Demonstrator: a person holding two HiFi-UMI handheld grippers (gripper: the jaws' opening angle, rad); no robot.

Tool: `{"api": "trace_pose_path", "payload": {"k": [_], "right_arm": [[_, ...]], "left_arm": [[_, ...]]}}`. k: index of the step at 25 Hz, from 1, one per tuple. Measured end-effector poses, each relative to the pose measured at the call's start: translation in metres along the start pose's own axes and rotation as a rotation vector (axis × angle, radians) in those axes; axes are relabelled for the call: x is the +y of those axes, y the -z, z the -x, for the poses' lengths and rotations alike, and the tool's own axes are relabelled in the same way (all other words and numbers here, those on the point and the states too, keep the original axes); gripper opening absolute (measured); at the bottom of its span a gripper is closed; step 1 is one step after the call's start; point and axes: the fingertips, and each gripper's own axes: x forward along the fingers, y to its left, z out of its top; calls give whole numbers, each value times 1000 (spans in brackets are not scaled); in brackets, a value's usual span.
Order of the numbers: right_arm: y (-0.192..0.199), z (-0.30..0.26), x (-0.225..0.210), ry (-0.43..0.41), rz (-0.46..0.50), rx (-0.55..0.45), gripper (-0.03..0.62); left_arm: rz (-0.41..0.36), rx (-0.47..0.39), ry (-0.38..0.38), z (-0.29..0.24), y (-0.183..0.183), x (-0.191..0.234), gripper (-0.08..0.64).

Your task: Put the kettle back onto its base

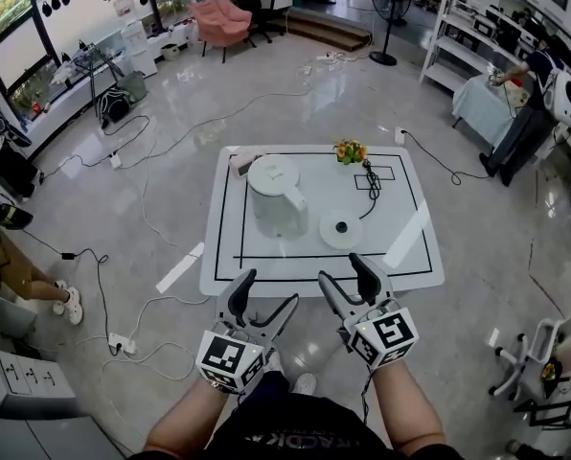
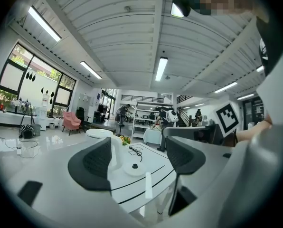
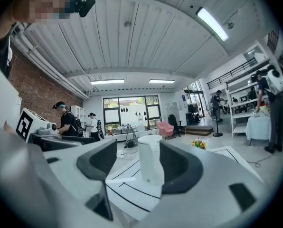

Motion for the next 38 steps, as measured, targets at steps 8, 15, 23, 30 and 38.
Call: {"api": "trace_pose_path", "payload": {"k": [8,15,23,30,38], "right_arm": [[6,-68,-18,25,-1,34,265],[17,-115,-32,58,-10,66,265],[28,-152,-41,91,0,109,265],[43,-176,-52,92,15,172,265],[66,-203,-62,6,4,250,265]], "left_arm": [[12,19,29,-36,2,54,353],[22,33,74,-65,4,89,353],[31,45,119,-81,6,113,353],[52,62,115,-84,12,124,353],[81,65,30,-98,19,135,353]]}}
